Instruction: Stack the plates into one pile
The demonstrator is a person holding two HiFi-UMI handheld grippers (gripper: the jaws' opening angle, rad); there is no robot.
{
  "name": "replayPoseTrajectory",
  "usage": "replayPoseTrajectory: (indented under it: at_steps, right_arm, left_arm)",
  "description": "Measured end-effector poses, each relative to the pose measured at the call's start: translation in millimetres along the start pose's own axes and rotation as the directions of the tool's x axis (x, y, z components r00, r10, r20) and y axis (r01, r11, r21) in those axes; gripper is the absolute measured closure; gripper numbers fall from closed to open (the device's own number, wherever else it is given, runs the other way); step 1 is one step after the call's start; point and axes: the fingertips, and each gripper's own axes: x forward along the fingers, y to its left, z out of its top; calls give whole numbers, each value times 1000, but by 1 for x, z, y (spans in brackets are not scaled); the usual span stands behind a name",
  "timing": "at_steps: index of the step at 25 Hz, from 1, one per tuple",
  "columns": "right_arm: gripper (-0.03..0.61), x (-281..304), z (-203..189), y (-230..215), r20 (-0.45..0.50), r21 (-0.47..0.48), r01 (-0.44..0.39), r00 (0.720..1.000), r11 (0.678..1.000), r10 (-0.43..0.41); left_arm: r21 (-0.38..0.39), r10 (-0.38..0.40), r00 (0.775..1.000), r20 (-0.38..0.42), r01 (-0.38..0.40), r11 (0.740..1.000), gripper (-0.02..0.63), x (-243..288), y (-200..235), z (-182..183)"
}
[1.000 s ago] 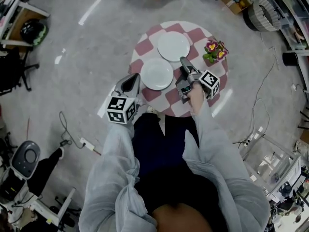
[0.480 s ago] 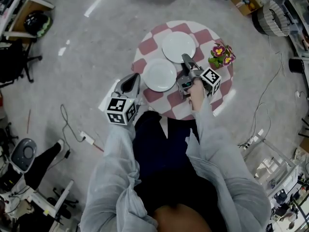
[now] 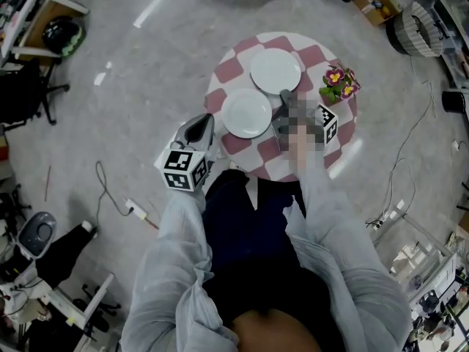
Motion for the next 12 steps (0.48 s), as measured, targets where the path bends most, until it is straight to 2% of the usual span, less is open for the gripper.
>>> replayPoseTrajectory:
  at_steps: [6, 12]
  right_arm:
    - [561, -7, 2, 28, 12, -22, -139, 990, 990, 139]
    - [560, -20, 3, 45, 10, -56, -199, 980, 978, 200]
  left_arm:
    - [19, -17, 1000, 5, 16, 1000, 599, -4, -6, 0]
    - [31, -42, 999, 16, 41, 999, 599, -7, -15, 4]
